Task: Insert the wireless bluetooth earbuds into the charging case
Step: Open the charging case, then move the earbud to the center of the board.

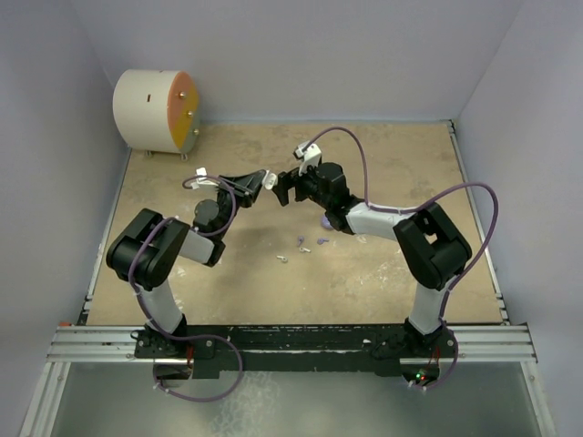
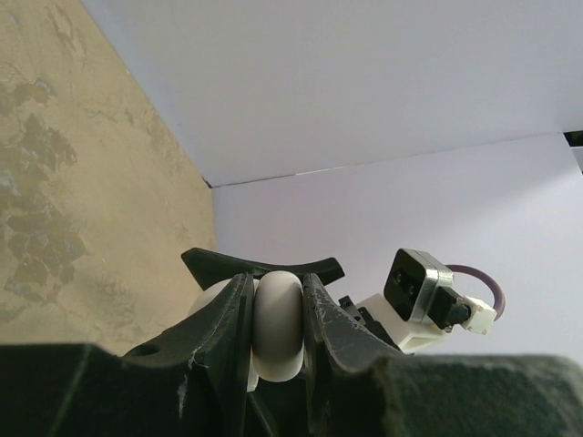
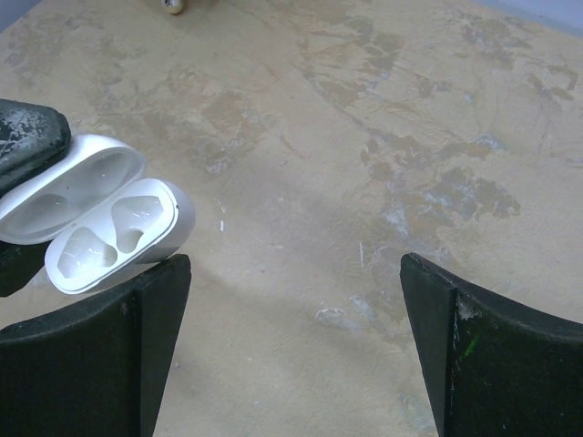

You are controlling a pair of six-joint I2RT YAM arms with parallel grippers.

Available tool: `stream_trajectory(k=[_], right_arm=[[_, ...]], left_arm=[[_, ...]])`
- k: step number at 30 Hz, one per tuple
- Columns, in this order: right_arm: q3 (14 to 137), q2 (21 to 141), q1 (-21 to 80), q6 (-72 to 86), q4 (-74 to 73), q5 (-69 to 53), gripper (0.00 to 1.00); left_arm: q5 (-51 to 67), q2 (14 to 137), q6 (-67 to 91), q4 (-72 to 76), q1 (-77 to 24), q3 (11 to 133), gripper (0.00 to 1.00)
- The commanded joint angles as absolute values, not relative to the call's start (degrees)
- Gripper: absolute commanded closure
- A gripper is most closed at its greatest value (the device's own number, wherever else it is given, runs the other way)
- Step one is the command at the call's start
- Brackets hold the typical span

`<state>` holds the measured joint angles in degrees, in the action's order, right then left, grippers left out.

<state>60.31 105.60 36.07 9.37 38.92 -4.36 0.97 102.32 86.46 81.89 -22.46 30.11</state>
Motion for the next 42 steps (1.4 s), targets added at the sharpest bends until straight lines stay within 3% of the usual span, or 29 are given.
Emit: stream_trajectory(k=[1,13,20,31,42], right_arm=[[60.45,101.87,36.41,9.17,41.38,-2.03,0.01],[52.39,94.17,38.24,12.92,34.55,0.37,0.07],[47.11,90.38,43.68,17.13,28.21,2.16,0.39],[41.89,84.41,47.72,23.10,19.17,6.01,0.55],[48.49,90.62,52.47,23.96,7.52,15.53,0.57]], left_arm=[[1.24,100.88,87.74,81.90,-20.64,32.30,1.00],[0.50,100.72,89.37,78.21,-17.44,31.56,1.00],[0.94,99.42,90.40,80.28,-17.49,25.99,1.00],[1.46,96.47,90.15,79.73,-17.57,22.05,1.00],[1.66,94.44,90.18,78.76,-17.55,20.62,1.00]])
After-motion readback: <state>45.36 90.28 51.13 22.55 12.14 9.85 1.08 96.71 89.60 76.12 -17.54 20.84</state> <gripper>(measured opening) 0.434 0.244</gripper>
